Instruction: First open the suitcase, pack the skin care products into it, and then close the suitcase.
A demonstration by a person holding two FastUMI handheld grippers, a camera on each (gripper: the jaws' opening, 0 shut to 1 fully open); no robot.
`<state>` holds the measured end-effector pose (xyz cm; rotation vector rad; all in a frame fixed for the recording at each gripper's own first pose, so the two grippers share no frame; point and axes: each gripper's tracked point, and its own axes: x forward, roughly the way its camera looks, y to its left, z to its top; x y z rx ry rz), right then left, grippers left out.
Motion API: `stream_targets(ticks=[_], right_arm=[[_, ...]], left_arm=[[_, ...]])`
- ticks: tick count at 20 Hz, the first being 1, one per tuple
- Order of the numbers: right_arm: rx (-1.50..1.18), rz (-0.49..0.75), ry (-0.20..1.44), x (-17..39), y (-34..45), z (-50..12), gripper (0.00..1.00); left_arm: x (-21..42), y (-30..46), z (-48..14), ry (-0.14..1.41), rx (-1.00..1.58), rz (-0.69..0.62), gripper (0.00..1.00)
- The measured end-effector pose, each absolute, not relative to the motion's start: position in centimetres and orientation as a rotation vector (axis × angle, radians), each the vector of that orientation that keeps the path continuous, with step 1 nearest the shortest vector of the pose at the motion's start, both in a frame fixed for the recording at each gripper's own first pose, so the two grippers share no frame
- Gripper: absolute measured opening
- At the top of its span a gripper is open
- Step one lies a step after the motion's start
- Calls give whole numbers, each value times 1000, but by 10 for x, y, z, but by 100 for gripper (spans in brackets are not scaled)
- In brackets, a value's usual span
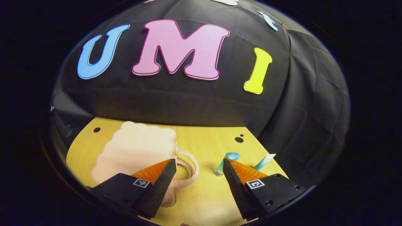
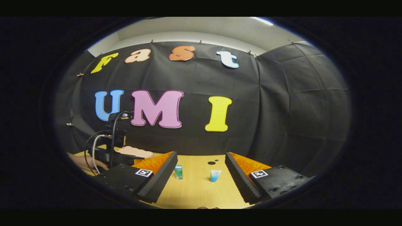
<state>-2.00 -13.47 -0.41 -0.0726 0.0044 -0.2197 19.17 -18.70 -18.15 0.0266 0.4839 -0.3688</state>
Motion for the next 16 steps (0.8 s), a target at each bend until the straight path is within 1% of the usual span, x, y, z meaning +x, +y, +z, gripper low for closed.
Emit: stream_targets(ticks=[1, 2, 3, 5, 7, 9, 10, 13, 15, 16], right_arm=[[-64, -220, 32, -18, -140, -15, 95], [-55, -219, 49, -15, -146, -25, 97], [-49, -218, 68, -13, -149, -33, 97], [-39, -216, 114, -6, -157, -53, 96], [-10, -203, 158, -3, -161, -67, 97], [14, -191, 179, 3, -166, -73, 97], [19, -184, 176, 5, -168, -73, 97], [-3, -172, 170, 14, -177, -74, 97], [1, -170, 181, 19, -183, -79, 96], [14, -168, 189, 22, -185, -81, 96]], left_arm=[[199, -194, -192, 494, 31, -383, 95], [209, -197, -202, 510, 50, -372, 94], [215, -199, -214, 536, 72, -355, 93], [223, -205, -235, 584, 80, -360, 92], [232, -200, -251, 609, 116, -319, 86], [238, -203, -263, 632, 116, -307, 84], [242, -203, -268, 639, 121, -295, 81], [252, -204, -287, 675, 169, -272, 63], [258, -204, -298, 691, 187, -251, 59], [262, -203, -304, 703, 194, -235, 58]])
